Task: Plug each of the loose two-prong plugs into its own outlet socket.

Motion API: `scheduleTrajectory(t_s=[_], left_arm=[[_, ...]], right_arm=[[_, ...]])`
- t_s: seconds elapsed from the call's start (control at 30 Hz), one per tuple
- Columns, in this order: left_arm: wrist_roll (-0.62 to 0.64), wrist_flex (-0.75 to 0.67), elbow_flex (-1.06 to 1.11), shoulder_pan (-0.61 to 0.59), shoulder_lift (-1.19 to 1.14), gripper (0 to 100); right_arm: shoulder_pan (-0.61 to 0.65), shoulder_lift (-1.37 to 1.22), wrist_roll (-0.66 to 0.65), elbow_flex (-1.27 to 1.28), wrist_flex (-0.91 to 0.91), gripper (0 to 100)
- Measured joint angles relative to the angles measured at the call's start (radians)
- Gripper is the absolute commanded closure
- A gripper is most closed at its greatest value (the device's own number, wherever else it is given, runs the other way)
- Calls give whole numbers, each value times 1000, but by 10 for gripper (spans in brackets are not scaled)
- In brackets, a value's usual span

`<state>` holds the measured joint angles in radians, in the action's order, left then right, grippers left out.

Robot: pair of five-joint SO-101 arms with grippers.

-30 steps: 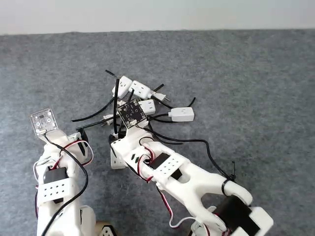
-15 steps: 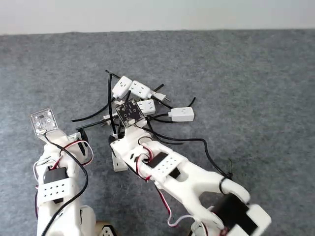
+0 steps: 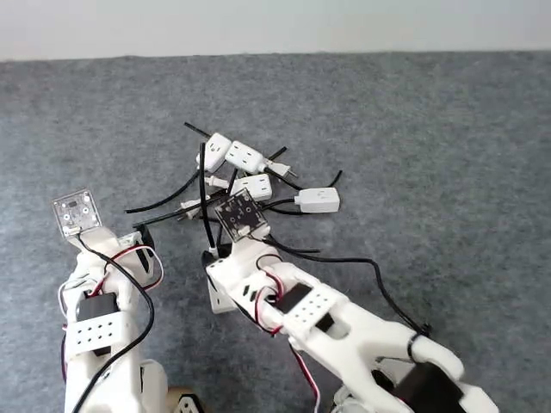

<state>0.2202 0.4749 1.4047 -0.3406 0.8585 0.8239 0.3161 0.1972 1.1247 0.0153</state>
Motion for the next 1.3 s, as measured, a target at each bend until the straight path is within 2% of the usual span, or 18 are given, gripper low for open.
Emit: scheduleTrajectory(t_s=[0.2,0.33,0.5,0.6,0.7,0.8,0.97,1.17,1.3], left_arm=[[-58,57,0,0,0,829],[-121,183,-29,11,0,829],[-261,336,-58,121,0,829],[-272,393,-87,219,-5,829],[-253,448,-190,244,-91,829],[-259,451,-313,253,-267,829],[-361,450,-486,255,-554,829],[-374,450,-535,311,-586,828],[-374,450,-532,351,-523,828]], right_arm=[[2,110,-55,101,0,991],[2,143,-64,127,2,991],[2,144,-64,127,2,991],[2,144,-64,127,2,991],[2,144,-64,127,2,991],[5,144,-64,127,2,991],[14,144,-69,127,2,991],[14,146,-94,127,2,991],[14,157,-95,138,2,991]])
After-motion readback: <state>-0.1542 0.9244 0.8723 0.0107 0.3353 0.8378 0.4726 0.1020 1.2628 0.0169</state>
